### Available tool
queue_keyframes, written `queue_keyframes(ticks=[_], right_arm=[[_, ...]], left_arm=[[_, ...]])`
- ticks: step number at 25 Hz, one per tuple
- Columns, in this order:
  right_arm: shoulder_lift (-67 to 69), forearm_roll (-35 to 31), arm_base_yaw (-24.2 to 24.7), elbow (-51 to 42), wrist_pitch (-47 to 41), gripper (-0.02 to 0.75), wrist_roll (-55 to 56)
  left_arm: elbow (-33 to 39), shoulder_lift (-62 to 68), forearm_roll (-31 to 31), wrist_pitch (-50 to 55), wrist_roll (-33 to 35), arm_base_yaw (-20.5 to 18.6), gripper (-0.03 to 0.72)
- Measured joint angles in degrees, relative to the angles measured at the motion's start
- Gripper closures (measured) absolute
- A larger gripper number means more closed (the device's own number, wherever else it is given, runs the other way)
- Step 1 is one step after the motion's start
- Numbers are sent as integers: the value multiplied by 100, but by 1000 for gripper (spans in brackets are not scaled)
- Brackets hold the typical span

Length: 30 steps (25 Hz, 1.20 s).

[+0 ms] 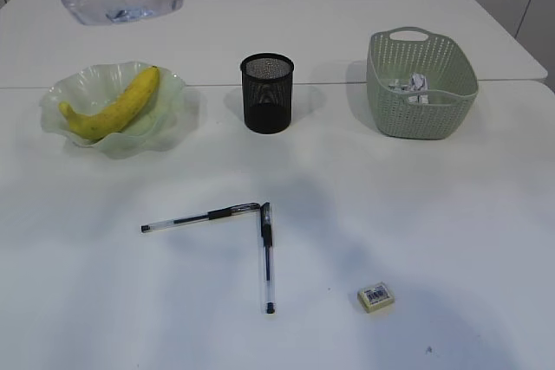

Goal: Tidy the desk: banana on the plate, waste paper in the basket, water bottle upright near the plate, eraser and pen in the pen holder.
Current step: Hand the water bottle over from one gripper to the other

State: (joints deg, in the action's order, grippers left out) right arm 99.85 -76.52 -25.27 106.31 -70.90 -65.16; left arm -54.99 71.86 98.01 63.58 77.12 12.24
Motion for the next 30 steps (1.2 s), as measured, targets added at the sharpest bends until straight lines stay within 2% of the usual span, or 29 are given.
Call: queue_keyframes(ticks=[30], right_arm=[[0,80,0,0,13,349,41]], left_arm=[[-12,0,-45,-10,9,9,241]])
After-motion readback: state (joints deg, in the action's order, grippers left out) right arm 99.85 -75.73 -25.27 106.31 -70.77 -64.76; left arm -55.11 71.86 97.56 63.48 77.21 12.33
